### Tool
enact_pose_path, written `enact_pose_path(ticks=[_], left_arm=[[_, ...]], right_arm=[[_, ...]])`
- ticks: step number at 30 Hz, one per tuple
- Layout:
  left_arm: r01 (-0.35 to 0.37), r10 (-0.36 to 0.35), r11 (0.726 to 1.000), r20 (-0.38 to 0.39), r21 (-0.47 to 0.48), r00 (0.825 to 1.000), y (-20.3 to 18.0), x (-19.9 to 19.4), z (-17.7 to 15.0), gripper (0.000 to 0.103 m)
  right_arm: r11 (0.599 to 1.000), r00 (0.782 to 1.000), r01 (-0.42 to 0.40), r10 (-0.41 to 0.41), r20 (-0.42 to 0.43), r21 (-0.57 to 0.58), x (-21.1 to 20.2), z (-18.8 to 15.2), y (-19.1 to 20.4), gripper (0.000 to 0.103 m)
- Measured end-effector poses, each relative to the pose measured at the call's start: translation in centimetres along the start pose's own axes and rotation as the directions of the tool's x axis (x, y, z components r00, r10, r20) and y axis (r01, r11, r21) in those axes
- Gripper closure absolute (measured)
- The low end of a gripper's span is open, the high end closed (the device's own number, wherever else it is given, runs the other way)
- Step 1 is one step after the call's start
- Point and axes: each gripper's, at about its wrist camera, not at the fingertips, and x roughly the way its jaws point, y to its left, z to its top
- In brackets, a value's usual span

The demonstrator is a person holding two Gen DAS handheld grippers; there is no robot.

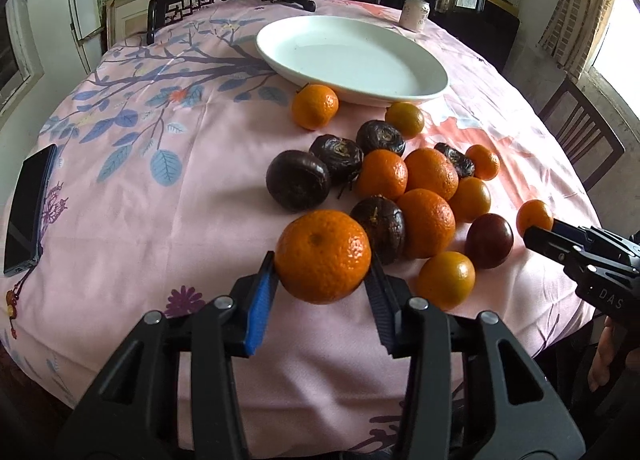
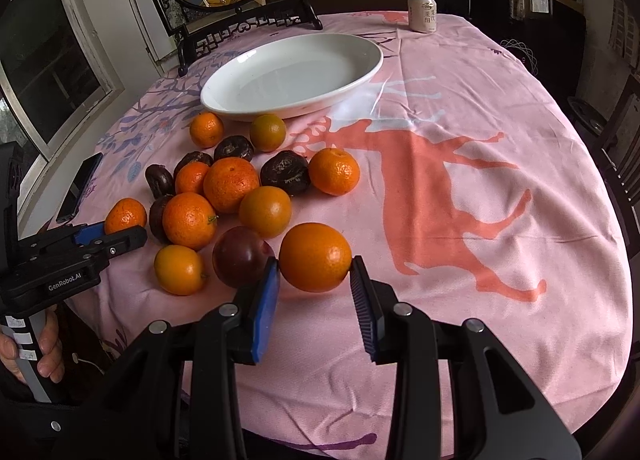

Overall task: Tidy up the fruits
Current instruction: 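Grasp a tangerine with the left gripper while the right gripper grasps an orange, then carry both fruits over the white plate and open both grippers to release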

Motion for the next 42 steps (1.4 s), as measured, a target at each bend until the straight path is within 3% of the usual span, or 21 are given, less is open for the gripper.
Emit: enact_pose_path(ticks=[6, 8, 14, 18, 26, 28, 30, 42], left_arm=[[0.008, -0.009, 0.999, 0.029, 0.033, 1.0, -0.5, -0.9, 4.0, 0.059], [-0.026, 0.024, 0.998, 0.043, 0.05, 0.999, -0.7, -0.5, 6.1, 0.059], [-0.015, 0.011, 0.998, 0.067, 0.068, 0.998, -0.5, -0.1, 9.3, 0.059], [0.016, -0.019, 0.999, 0.068, 0.05, 0.998, -0.3, 0.4, 9.9, 0.059], [0.028, -0.03, 0.999, 0.077, 0.023, 0.997, 0.5, -0.5, 9.2, 0.059], [0.04, -0.042, 0.999, 0.079, 0.023, 0.996, 0.6, -0.7, 9.0, 0.059], [0.051, -0.052, 0.998, 0.083, 0.023, 0.995, 0.5, -0.9, 8.8, 0.059], [0.047, -0.049, 0.999, 0.104, 0.021, 0.993, 0.6, -2.0, 8.9, 0.059]], right_arm=[[0.998, 1.0, 0.006, -0.005, 0.023, -0.057, 0.1, 2.7, 0.9, 0.067], [0.997, 0.999, 0.049, -0.05, -0.021, -0.065, 1.0, 3.9, 0.6, 0.067], [1.0, 0.995, -0.03, 0.03, -0.093, 0.004, 1.6, 2.1, -1.3, 0.067], [0.999, 0.998, -0.048, 0.047, -0.049, -0.022, 2.8, 3.8, -0.9, 0.062], [0.998, 0.987, -0.02, 0.012, -0.16, -0.052, 4.1, 4.6, -0.3, 0.052], [0.998, 0.986, -0.052, 0.045, -0.163, -0.036, 4.3, 4.2, -0.6, 0.053], [0.993, 0.978, -0.114, 0.113, -0.173, 0.009, 4.3, 4.0, -1.0, 0.065], [0.999, 0.999, -0.004, 0.002, -0.043, -0.04, 0.6, 3.1, 0.1, 0.068]])
